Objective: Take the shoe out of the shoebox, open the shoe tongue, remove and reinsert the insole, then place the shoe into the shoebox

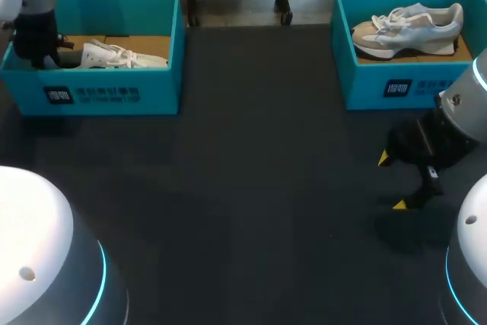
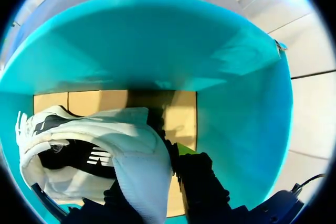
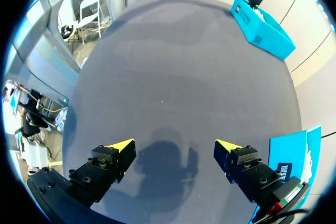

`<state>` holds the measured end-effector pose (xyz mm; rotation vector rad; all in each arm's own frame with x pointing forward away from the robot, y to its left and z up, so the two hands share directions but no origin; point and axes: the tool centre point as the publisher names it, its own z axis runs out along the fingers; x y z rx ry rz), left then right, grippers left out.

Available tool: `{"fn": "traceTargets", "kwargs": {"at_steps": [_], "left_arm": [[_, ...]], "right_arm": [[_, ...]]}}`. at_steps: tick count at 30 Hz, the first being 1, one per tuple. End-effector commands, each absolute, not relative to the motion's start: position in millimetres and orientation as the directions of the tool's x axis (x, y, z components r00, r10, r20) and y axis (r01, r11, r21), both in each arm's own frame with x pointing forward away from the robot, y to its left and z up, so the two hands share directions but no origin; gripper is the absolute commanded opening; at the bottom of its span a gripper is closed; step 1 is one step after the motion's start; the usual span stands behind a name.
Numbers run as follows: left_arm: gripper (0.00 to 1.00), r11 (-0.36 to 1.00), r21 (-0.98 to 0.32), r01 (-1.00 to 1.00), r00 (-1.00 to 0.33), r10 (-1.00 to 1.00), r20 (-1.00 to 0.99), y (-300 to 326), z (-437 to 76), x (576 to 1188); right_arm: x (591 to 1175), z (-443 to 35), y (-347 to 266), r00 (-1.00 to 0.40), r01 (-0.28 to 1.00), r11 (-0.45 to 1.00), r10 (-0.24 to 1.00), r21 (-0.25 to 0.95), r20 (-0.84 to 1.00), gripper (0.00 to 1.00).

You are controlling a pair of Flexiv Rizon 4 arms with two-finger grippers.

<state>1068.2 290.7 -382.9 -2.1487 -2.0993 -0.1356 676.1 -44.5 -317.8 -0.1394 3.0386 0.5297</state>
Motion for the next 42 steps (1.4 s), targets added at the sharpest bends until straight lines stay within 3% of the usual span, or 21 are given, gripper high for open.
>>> {"fn": "traceTargets", "kwargs": {"at_steps": [1, 8, 9, 10, 13, 15, 42], "left_arm": [[0.28, -0.03, -0.025, 0.999, 0.033, 0.987, 0.156, 291, -382, 1064], [0.52, -0.04, -0.011, 0.999, 0.041, 0.991, 0.127, 292, -372, 1061], [0.65, -0.04, -0.01, 0.999, 0.041, 0.992, 0.118, 292, -370, 1061], [0.72, -0.039, -0.01, 0.999, 0.039, 0.993, 0.107, 292, -367, 1061], [0.92, -0.036, -0.01, 0.999, 0.037, 0.997, 0.069, 289, -356, 1061], [0.99, -0.041, 0.004, 0.999, 0.041, 0.998, 0.046, 286, -347, 1060], [1.0, -0.131, 0.051, 0.99, 0.132, 0.991, -0.013, 276, -206, 970]], "right_arm": [[675, -318, -45, -0.994, -0.099, 0.938, -0.08, 0.333, -0.071, 1.0], [675, -318, -45, -0.994, -0.099, 0.938, -0.08, 0.333, -0.071, 1.0], [675, -318, -45, -0.994, -0.099, 0.938, -0.08, 0.333, -0.071, 1.0], [675, -318, -45, -0.994, -0.099, 0.938, -0.08, 0.333, -0.071, 1.0], [675, -318, -45, -0.994, -0.099, 0.938, -0.08, 0.333, -0.071, 1.0], [675, -318, -45, -0.994, -0.099, 0.938, -0.08, 0.333, -0.071, 1.0], [675, -318, -45, -0.994, -0.099, 0.938, -0.08, 0.333, -0.071, 1.0]]}}
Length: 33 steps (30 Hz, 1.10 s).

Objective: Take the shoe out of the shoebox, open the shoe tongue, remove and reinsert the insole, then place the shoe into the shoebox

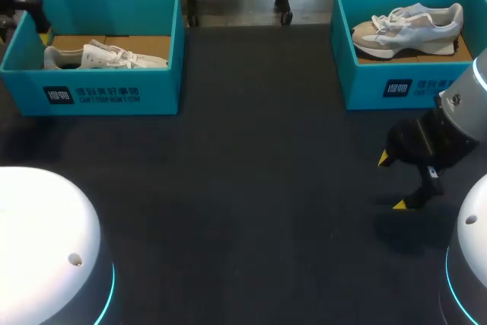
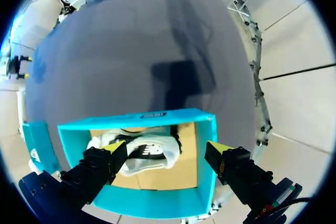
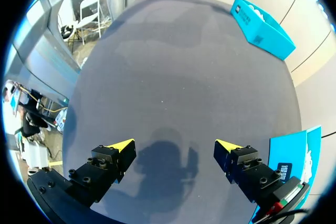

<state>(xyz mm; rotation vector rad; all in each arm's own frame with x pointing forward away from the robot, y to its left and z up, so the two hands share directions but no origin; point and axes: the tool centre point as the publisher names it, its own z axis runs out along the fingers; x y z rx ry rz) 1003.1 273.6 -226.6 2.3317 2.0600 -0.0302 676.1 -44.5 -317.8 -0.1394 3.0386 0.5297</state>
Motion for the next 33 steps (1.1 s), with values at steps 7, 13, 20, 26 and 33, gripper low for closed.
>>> {"fn": "traceTargets", "kwargs": {"at_steps": [7, 13, 20, 26, 33], "left_arm": [[1.0, -0.149, 0.051, 0.988, 0.147, 0.988, 0.038, 267, -192, 946], [1.0, -0.159, 0.054, 0.986, 0.157, 0.987, 0.045, 266, -190, 940], [1.0, -0.159, 0.054, 0.986, 0.157, 0.987, 0.045, 266, -190, 940], [1.0, -0.159, 0.054, 0.986, 0.157, 0.987, 0.045, 266, -190, 940], [1.0, -0.159, 0.054, 0.986, 0.157, 0.987, 0.045, 266, -190, 940]], "right_arm": [[675, -318, -45, -0.994, -0.099, 0.938, -0.08, 0.333, -0.071, 1.0], [675, -318, -45, -0.994, -0.099, 0.938, -0.08, 0.333, -0.071, 1.0], [675, -318, -45, -0.994, -0.099, 0.938, -0.08, 0.333, -0.071, 1.0], [702, -311, -70, -0.995, 0.097, 0.969, 0.103, 0.226, -0.013, 1.0], [744, -295, -94, -0.961, 0.27, 0.961, 0.266, 0.055, 0.08, 1.0]]}}
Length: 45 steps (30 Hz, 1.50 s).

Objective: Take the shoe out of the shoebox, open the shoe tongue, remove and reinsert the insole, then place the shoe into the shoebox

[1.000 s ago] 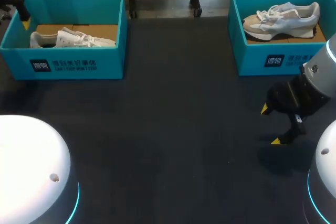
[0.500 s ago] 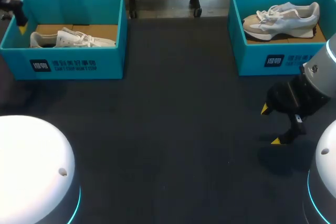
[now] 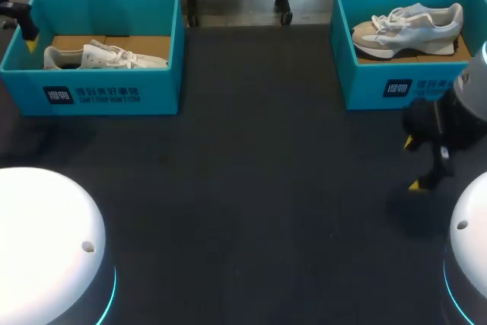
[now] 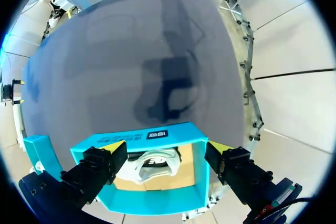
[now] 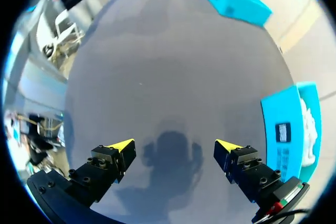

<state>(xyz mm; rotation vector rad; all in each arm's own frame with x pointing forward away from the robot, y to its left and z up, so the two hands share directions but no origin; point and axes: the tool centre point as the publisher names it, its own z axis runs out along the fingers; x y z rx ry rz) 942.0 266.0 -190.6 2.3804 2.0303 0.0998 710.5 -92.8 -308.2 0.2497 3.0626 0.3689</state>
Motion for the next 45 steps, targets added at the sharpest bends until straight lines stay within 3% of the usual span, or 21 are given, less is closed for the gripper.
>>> {"fn": "traceTargets", "kwargs": {"at_steps": [1, 7, 22, 26, 31, 35, 45], "left_arm": [[1.0, -0.159, 0.054, 0.986, 0.157, 0.987, 0.045, 266, -190, 940], [1.0, -0.159, 0.054, 0.986, 0.157, 0.987, 0.045, 266, -190, 940], [1.0, -0.159, 0.054, 0.986, 0.157, 0.987, 0.045, 266, -190, 940], [1.0, -0.159, 0.054, 0.986, 0.157, 0.987, 0.045, 266, -190, 940], [1.0, -0.159, 0.054, 0.986, 0.157, 0.987, 0.045, 266, -190, 940], [1.0, -0.159, 0.054, 0.986, 0.157, 0.987, 0.045, 266, -190, 940], [1.0, -0.159, 0.054, 0.986, 0.157, 0.987, 0.045, 266, -190, 940]], "right_arm": [[750, -291, -97, -0.959, 0.275, 0.961, 0.272, 0.034, 0.074, 1.0], [795, -261, -129, -0.93, 0.367, 0.93, 0.367, -0.002, -0.011, 1.0], [795, -261, -129, -0.93, 0.367, 0.93, 0.367, -0.002, -0.011, 1.0], [839, -242, -142, -0.803, 0.595, 0.796, 0.583, -0.109, -0.122, 1.0], [899, -192, -166, -0.6, 0.799, 0.582, 0.759, -0.152, -0.251, 1.0], [944, -179, -203, -0.408, 0.91, 0.39, 0.904, -0.143, -0.13, 1.0], [944, -179, -203, -0.408, 0.91, 0.39, 0.904, -0.143, -0.13, 1.0]]}}
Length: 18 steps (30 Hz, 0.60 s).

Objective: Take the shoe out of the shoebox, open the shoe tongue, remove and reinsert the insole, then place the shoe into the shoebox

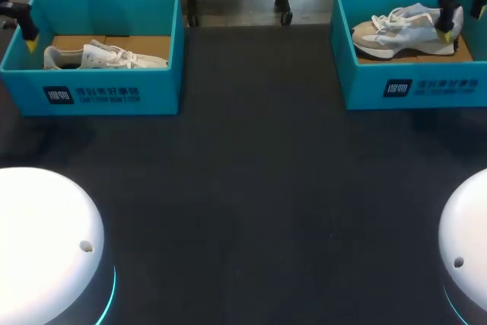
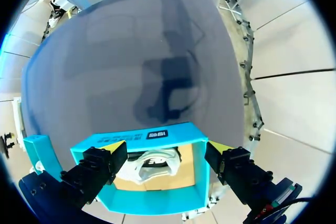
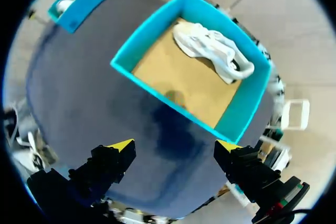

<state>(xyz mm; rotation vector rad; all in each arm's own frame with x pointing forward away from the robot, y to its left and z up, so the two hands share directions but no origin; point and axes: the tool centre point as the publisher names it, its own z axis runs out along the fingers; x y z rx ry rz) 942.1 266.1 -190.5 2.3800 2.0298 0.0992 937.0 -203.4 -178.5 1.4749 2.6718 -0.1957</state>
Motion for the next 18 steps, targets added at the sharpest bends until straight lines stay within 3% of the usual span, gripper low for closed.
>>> {"fn": "traceTargets", "kwargs": {"at_steps": [1, 2, 6, 10, 12, 18], "left_arm": [[1.0, -0.159, 0.054, 0.986, 0.157, 0.987, 0.045, 266, -190, 940], [1.0, -0.159, 0.054, 0.986, 0.157, 0.987, 0.045, 266, -190, 940], [1.0, -0.159, 0.054, 0.986, 0.157, 0.987, 0.045, 266, -190, 940], [1.0, -0.159, 0.054, 0.986, 0.157, 0.987, 0.045, 266, -190, 940], [1.0, -0.159, 0.054, 0.986, 0.157, 0.987, 0.045, 266, -190, 940], [1.0, -0.159, 0.054, 0.986, 0.157, 0.987, 0.045, 266, -190, 940]], "right_arm": [[944, -179, -203, -0.408, 0.91, 0.39, 0.904, -0.143, -0.13, 1.0], [944, -179, -203, -0.408, 0.91, 0.39, 0.904, -0.143, -0.13, 1.0], [974, -190, -218, -0.203, 0.967, 0.167, 0.961, -0.193, -0.186, 1.0], [1009, -193, -246, 0.135, 0.973, -0.164, 0.975, -0.162, -0.176, 1.0], [1017, -200, -267, 0.356, 0.924, -0.344, 0.934, -0.167, 0.042, 1.0], [1017, -200, -267, 0.356, 0.924, -0.344, 0.934, -0.167, 0.042, 1.0]]}}
